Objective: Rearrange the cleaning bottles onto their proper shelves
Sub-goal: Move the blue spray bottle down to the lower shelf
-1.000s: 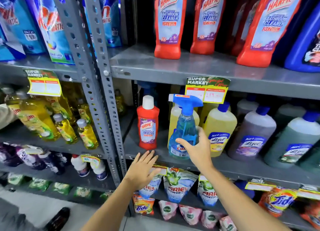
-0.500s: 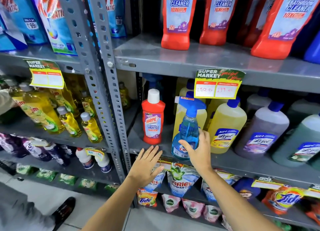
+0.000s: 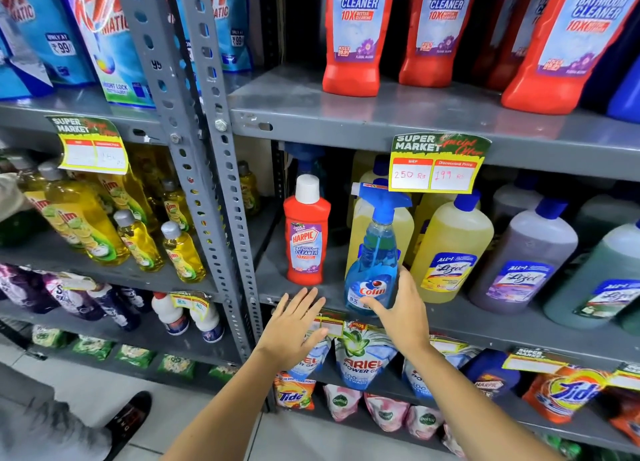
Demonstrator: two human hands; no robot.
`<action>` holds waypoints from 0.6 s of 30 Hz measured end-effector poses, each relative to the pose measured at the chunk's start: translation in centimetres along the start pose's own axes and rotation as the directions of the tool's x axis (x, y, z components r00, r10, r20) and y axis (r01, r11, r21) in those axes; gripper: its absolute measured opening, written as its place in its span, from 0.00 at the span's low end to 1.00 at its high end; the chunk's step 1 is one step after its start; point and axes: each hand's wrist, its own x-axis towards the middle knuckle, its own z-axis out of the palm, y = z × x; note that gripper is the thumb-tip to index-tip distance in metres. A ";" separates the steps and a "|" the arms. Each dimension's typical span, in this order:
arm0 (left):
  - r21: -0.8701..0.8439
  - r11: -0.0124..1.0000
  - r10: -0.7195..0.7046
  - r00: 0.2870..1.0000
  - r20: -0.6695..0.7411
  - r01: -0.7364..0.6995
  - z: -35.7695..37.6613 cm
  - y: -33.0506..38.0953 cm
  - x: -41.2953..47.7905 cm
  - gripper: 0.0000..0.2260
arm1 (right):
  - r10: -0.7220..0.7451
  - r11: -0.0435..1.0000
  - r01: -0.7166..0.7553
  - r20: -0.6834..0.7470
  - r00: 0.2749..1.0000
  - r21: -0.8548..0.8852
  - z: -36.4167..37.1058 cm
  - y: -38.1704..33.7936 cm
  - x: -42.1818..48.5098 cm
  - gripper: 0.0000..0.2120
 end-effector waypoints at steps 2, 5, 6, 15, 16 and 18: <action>0.003 1.000 0.001 1.000 -0.001 -0.001 0.1 -0.1 0.0 0.29 | 0.006 1.000 -0.006 0.008 1.000 0.004 0.1 0.1 0.0 0.36; 0.002 1.000 0.002 1.000 -0.001 -0.002 0.2 -0.1 0.1 0.29 | 0.016 1.000 -0.016 0.014 1.000 -0.007 0.1 0.3 0.0 0.37; 0.001 1.000 0.002 1.000 -0.001 -0.002 0.2 0.0 0.1 0.29 | 0.023 1.000 -0.023 0.018 1.000 -0.009 0.1 0.4 0.0 0.37; -0.026 1.000 0.007 1.000 -0.024 -0.008 0.4 -0.4 0.1 0.28 | -0.028 0.997 0.047 -0.278 0.960 0.063 -1.2 -2.2 -0.7 0.34; -0.019 1.000 0.006 1.000 -0.025 -0.006 0.5 -0.4 0.1 0.28 | -0.130 0.980 0.177 -0.381 0.916 0.090 -1.4 -3.2 -0.9 0.26; 0.001 1.000 0.001 1.000 -0.022 -0.001 0.7 -0.4 0.1 0.29 | -0.346 0.896 0.433 -0.452 0.822 0.102 -1.4 -6.1 -0.7 0.13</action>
